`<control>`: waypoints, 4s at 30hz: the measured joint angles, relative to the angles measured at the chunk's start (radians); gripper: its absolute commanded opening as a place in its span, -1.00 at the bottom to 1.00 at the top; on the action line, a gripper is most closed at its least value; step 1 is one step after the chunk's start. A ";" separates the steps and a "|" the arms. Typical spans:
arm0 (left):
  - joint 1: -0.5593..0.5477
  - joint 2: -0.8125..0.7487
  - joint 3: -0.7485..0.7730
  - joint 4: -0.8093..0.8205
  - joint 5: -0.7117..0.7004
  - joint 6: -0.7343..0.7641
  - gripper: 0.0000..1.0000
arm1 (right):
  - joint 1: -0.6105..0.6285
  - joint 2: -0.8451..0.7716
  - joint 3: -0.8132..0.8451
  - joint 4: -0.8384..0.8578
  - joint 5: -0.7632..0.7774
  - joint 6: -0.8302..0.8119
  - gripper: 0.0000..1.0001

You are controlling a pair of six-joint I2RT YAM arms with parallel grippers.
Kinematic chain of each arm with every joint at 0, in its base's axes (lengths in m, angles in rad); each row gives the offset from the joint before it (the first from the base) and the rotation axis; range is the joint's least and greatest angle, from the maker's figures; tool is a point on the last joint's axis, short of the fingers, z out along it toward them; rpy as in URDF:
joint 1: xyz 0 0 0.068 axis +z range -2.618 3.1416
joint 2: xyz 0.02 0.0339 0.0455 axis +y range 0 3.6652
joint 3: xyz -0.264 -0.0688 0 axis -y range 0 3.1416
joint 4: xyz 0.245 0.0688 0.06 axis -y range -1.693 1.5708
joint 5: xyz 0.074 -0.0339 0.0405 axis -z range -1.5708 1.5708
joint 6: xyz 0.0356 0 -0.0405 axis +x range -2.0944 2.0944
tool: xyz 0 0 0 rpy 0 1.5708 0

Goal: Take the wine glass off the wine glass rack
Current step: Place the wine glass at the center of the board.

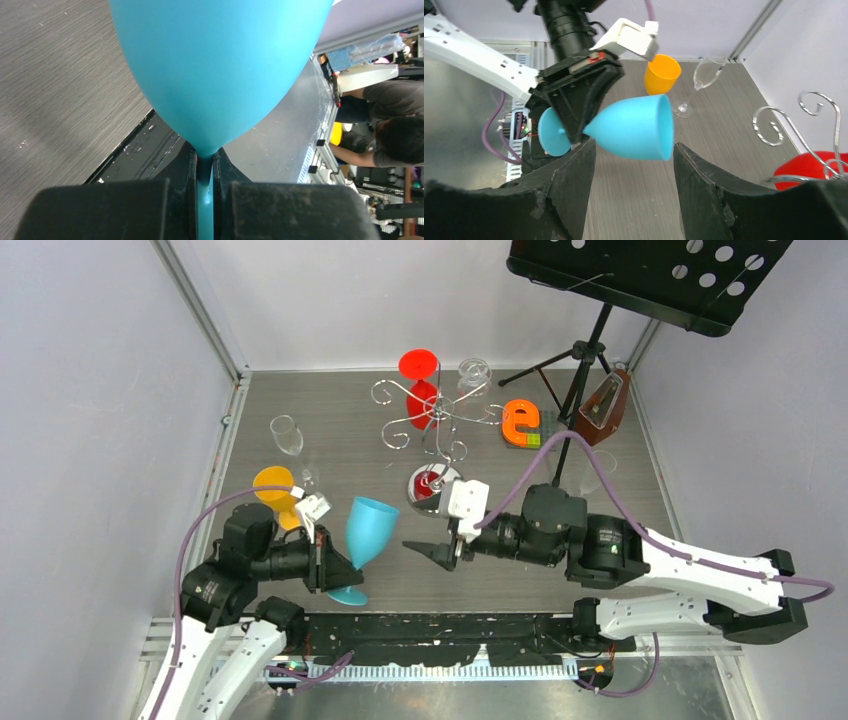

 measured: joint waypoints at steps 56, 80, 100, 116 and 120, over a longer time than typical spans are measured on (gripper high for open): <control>-0.242 -0.118 0.026 -0.115 -0.053 0.220 -0.61 | -0.260 0.317 0.116 -0.101 -0.931 0.257 -0.89; -0.242 -0.083 0.064 -0.075 -0.173 0.167 0.99 | -0.259 0.175 0.100 -0.418 -0.682 0.208 -0.88; -0.242 -0.068 0.092 -0.046 -0.195 0.172 0.99 | -0.699 -0.024 0.016 -0.800 -0.247 0.364 -0.89; -0.242 -0.113 0.092 -0.055 -0.176 0.177 0.99 | -1.008 0.118 -0.068 -0.722 -0.137 0.352 -0.89; -0.242 -0.114 0.092 -0.056 -0.176 0.176 0.99 | -1.051 0.152 -0.068 -0.689 -0.095 0.343 -0.89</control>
